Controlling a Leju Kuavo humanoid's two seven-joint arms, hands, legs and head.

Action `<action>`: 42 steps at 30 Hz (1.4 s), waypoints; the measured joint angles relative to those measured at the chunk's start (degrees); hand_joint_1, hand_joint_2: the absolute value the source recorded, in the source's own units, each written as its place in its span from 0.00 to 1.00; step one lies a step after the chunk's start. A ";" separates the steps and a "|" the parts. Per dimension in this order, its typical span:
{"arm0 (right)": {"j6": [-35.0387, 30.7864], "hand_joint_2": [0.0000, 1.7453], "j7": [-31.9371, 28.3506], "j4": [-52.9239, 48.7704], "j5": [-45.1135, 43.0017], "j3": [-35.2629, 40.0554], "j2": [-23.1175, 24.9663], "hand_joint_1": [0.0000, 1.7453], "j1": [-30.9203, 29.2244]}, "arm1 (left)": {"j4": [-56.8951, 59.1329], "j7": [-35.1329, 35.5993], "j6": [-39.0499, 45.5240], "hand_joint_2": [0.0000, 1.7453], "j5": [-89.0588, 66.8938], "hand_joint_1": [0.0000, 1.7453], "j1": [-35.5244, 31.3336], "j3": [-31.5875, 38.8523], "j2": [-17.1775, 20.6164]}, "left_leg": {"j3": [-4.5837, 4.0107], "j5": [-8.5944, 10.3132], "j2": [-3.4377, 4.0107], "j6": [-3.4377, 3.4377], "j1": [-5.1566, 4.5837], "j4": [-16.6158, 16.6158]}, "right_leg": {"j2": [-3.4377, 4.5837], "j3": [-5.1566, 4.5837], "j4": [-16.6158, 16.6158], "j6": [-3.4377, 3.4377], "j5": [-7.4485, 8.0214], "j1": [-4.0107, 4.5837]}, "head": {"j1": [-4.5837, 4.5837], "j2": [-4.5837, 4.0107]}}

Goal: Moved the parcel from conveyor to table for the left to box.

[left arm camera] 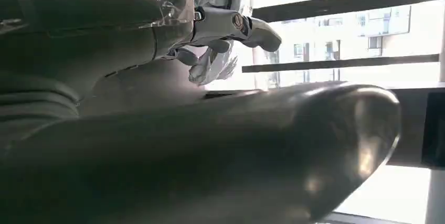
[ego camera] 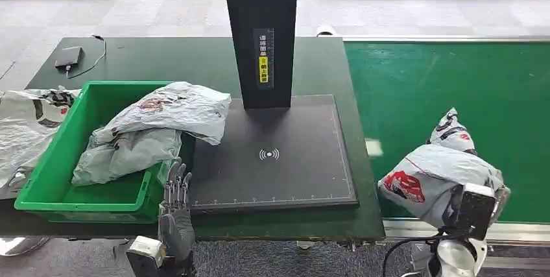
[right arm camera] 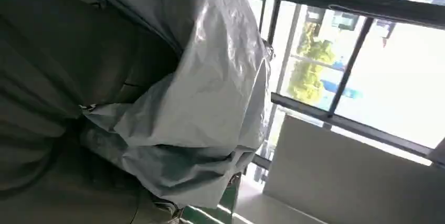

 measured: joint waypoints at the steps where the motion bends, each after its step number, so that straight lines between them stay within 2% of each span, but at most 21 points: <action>1: -1.77 1.00 0.00 -2.10 0.39 0.72 0.00 1.00 0.83 | -0.07 0.00 -0.15 0.00 0.00 0.00 0.11 0.02 0.02 | -0.01 0.00 -0.01 0.00 0.00 0.00 | -0.01 -0.01 0.00 0.00 0.00 0.00 | 0.00 -0.02; 6: -11.49 1.00 -0.04 -12.52 2.60 6.78 -0.07 1.00 4.10 | -0.02 0.00 -1.55 0.00 -0.13 0.00 0.09 0.02 0.02 | 0.02 0.00 0.02 0.00 0.00 0.00 | 0.04 -0.03 0.02 -0.02 -0.01 0.03 | 0.00 -0.02; 15: -12.10 1.00 0.00 -21.87 8.33 10.86 0.50 1.00 5.82 | 0.48 0.00 -3.67 0.00 -0.66 0.00 -0.10 0.04 -0.17 | 0.01 0.01 0.03 0.00 0.00 -0.01 | 0.03 -0.03 0.03 -0.02 -0.01 -0.01 | 0.00 0.00; 20: -12.10 1.00 0.07 -21.76 12.09 12.06 1.55 1.00 3.17 | 1.79 0.00 -5.20 0.00 -1.53 0.00 -1.55 0.20 -0.90 | 0.00 0.02 0.03 0.00 0.00 -0.01 | 0.04 -0.02 0.05 -0.02 0.00 -0.02 | 0.00 -0.02; 28: -12.04 1.00 0.07 -6.18 17.42 12.26 4.37 1.00 -7.89 | 4.80 0.07 -6.25 0.00 -2.25 0.00 -4.13 0.24 -2.27 | 0.01 0.15 0.03 0.02 0.00 -0.01 | 0.02 0.03 0.07 -0.01 0.08 0.00 | 0.02 0.00; 32: -11.99 1.00 0.50 15.03 22.04 13.68 6.52 1.00 -16.09 | 7.28 0.07 -7.48 0.00 -3.06 0.00 -6.41 0.26 -3.10 | 0.21 0.13 0.28 -0.02 0.01 0.00 | 0.27 0.01 0.07 -0.07 0.12 0.05 | 0.00 -0.02; 33: -11.99 1.00 0.52 20.73 25.39 13.46 7.45 1.00 -16.51 | 8.04 0.11 -7.76 0.00 -3.52 0.00 -6.99 0.26 -3.39 | 0.16 0.15 0.15 -0.01 0.01 0.00 | 0.13 0.04 0.07 -0.07 0.11 0.05 | 0.00 0.00; 36: -12.21 1.00 0.31 28.58 28.26 13.07 9.53 1.00 -17.51 | 8.98 0.35 -7.78 0.00 -3.72 0.00 -7.86 0.26 -3.69 | 0.01 0.24 -0.09 -0.13 0.01 -0.01 | -0.09 -0.06 0.11 -0.08 0.11 0.07 | -0.02 0.00; 42: -12.54 1.00 1.40 37.30 34.47 10.99 11.80 1.00 -21.57 | 9.75 1.27 -7.21 0.00 -4.22 0.00 -8.92 0.48 -4.44 | 0.02 0.20 0.04 -0.18 0.01 -0.03 | 0.11 -0.13 0.12 -0.12 0.08 0.08 | 0.00 0.00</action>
